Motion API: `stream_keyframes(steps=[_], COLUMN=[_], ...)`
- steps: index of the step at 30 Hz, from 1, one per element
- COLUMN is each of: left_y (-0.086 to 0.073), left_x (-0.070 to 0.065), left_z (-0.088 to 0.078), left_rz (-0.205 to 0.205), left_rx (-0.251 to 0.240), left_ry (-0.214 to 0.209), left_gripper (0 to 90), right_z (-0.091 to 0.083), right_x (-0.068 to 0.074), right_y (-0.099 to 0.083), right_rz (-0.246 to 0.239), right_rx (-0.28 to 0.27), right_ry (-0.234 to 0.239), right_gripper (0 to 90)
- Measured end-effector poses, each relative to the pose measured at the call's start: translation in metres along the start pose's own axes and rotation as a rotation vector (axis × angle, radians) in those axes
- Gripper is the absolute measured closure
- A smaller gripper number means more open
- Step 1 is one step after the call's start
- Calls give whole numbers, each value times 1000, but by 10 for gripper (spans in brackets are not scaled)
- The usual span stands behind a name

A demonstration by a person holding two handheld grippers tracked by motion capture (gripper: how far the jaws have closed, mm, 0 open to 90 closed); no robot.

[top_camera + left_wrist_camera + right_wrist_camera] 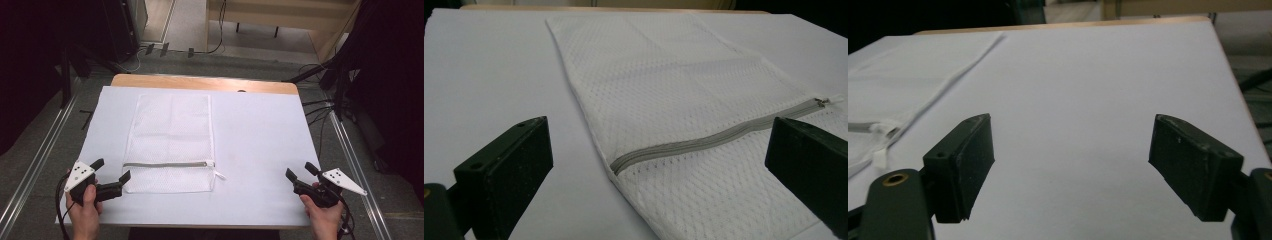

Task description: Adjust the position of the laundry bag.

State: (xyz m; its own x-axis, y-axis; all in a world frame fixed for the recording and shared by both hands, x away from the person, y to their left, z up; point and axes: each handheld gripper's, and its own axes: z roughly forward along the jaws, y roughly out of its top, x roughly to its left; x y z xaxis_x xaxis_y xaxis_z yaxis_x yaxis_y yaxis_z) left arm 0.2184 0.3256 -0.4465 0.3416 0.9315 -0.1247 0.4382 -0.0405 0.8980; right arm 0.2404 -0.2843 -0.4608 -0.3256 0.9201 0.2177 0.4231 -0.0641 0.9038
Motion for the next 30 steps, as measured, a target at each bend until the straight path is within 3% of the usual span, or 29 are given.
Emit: stream_keyframes(steps=[4, 6, 7, 8, 9, 10, 12, 13, 16, 17, 18, 19, 22, 23, 24, 25, 26, 28, 30], left_y=[-1, -1, -1, 0, 1, 1, 1, 0, 0, 0, 0, 0, 1, 1, 1, 2, 2, 3, 3], left_x=[2, 0, -2, -3, -5, -6, -5, -4, -2, 0, 0, 1, 0, -1, -1, -3, -3, -3, -3], left_z=[-1, -1, 0, 2, 3, 3, 3, 3, 2, 0, 0, 0, 0, 1, 1, 3, 3, 4, 4], left_rz=[-11, 7, 23, 40, 43, 40, 37, 27, 11, 0, 0, -6, 3, 5, 5, 12, 12, 12, 11], left_rx=[-2, 6, 14, 23, 22, 20, 19, 18, 15, 8, 8, 3, 14, 12, 12, 17, 17, 16, 17], left_ry=[1, 9, 19, 26, 27, 23, 17, 9, 3, -3, -3, -1, 15, 8, 8, 4, 4, 0, 1], left_gripper=[0, 0, 0, 0, 0, 0, 0, 0, 0, 0, 0, 0, 0, 0, 0, 0, 0, 0, 0], right_z=[4, 6, 9, 9, 16, 18, 22, 31, 40, 53, 53, 71, 86, 105, 105, 121, 121, 141, 147], right_x=[8, 11, 18, 18, 30, 35, 43, 59, 70, 82, 82, 95, 103, 111, 111, 119, 119, 130, 133], right_y=[3, 4, 5, 5, 6, 7, 8, 15, 20, 26, 26, 30, 32, 34, 34, 35, 35, 35, 35], right_rz=[-12, -13, -7, -7, 21, 16, -3, -60, -91, -104, -104, -132, -142, -119, -119, -99, -99, -74, -61], right_rx=[7, 20, 42, 42, 55, 48, 37, 60, 68, 83, 83, 113, 141, 178, 178, 222, 222, 291, 305], right_ry=[8, 19, 79, 79, 161, 170, 176, 171, 179, 202, 202, 215, 213, 226, 226, 236, 236, 255, 250], right_gripper=[243, 270, 377, 377, 405, 445, 487, 519, 525, 525, 525, 539, 553, 557, 557, 588, 588, 643, 658])
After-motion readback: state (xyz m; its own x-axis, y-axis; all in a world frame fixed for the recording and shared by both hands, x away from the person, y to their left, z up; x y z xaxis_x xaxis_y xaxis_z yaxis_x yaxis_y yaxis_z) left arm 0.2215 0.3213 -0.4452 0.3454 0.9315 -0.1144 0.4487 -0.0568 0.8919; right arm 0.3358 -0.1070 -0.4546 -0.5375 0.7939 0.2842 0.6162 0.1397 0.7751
